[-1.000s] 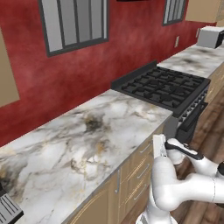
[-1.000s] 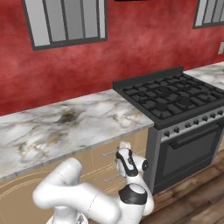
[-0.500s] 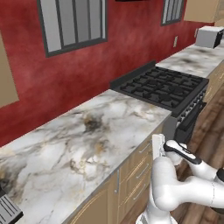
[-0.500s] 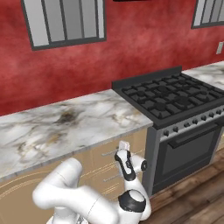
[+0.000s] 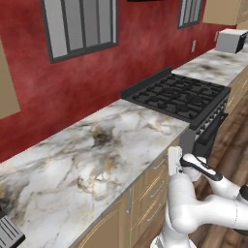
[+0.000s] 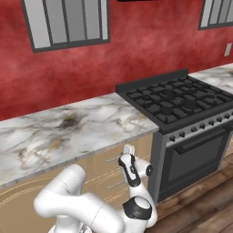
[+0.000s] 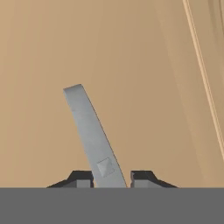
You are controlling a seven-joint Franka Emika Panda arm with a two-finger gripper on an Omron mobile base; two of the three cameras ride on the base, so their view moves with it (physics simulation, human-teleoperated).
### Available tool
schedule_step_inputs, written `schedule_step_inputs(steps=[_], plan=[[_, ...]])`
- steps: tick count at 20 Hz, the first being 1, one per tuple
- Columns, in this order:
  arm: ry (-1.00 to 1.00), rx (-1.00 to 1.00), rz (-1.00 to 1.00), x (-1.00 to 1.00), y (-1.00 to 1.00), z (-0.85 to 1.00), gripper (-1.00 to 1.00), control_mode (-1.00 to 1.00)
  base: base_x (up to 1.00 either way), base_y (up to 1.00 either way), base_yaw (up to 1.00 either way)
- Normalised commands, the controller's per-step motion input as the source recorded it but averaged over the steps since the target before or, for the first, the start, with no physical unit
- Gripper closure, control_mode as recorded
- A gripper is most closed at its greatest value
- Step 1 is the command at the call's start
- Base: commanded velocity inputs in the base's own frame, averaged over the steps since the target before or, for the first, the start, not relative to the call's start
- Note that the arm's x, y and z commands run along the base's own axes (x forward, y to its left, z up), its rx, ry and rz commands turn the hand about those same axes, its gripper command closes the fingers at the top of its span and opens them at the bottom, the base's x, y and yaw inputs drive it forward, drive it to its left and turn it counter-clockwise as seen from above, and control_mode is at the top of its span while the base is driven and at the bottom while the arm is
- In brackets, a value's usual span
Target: Take a straw from the drawer in front and place it inside the glass cup on the dining counter.
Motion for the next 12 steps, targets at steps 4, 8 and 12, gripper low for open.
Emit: schedule_step_inputs(steps=[4, 8, 12], plan=[[0.00, 0.01, 0.00, 0.00, -0.09, -0.03, 1.00, -1.00, 0.00, 0.00, 0.00], [0.00, 0.04, 0.00, -0.16, -0.72, -0.10, 1.00, -1.00, 0.00, 0.00, 0.00], [0.00, 0.04, 0.00, -0.39, -0.99, -0.06, 1.00, -1.00, 0.00, 0.00, 0.00]])
